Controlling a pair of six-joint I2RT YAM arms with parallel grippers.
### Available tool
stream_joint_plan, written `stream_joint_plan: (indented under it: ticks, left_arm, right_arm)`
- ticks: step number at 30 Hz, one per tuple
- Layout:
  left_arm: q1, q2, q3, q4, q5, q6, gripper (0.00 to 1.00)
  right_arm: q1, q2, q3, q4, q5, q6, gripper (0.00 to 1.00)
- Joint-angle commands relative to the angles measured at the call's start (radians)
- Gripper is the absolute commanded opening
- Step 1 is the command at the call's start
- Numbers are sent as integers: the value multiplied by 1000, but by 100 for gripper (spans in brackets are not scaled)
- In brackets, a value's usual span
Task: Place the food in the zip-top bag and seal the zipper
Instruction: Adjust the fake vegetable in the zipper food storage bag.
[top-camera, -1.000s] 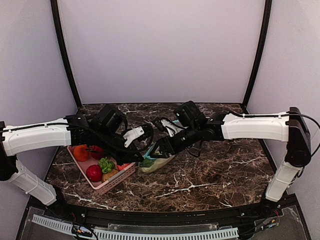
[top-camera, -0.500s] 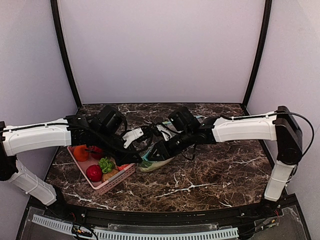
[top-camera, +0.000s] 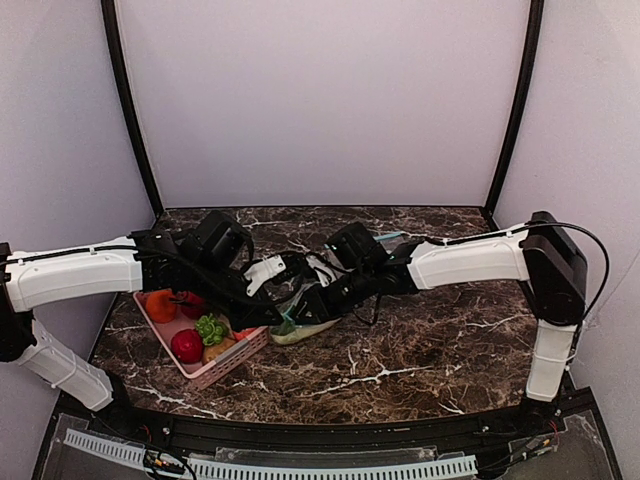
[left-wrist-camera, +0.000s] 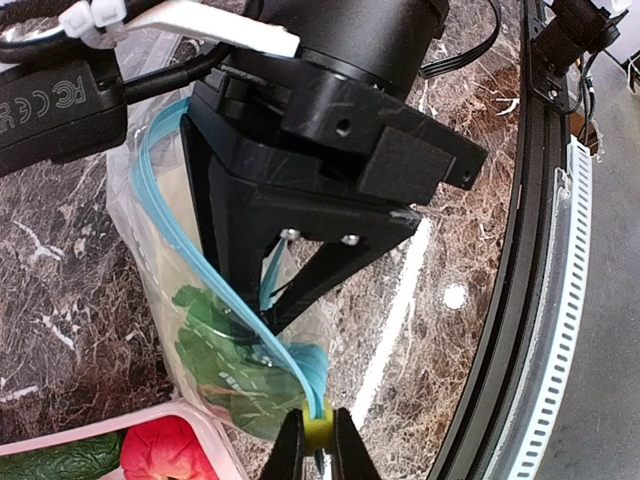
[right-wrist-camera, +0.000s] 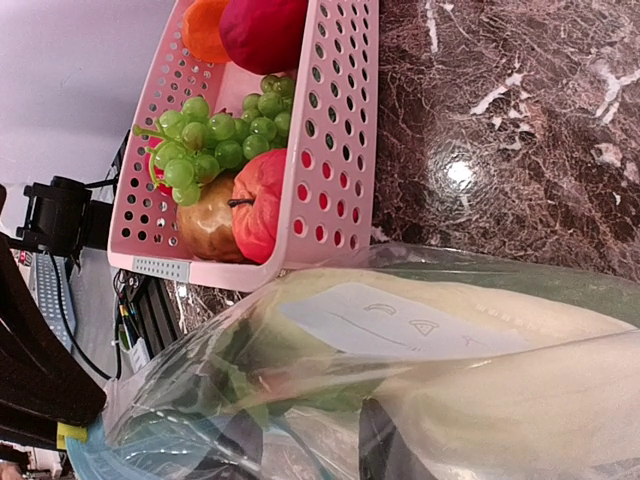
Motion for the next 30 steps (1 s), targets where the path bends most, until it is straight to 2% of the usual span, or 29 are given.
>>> stream_joint_plan:
  ticks: [1,8,11,14,17,23,30]
  left_arm:
    - [3,-48,-10,26,35,5,1]
    - [11,-61,-14,32,30,1,1]
    - [11,-54,-12,28,5,-2,1]
    - [13,-47,-9,26,-12,-10,1]
    - [15,-42,-7,34,-11,-21,1]
    - [18,-30,-12,51,3,-43,1]
    - [17,-13,-14,66,31,-61,1]
  right_arm:
    - [6,51,15,6,60,19,32]
    - [4,1,29,-31,81,8,34]
    - [4,-99,32,-79,106,-5,44]
    - [3,-205,16,-134,172,-8,58]
    - [-6,-288,-4,-201,236,5,66]
    - [-18,-399,-79,-300,397,113,71]
    - [-25,-422,-157,-272,512,309,74]
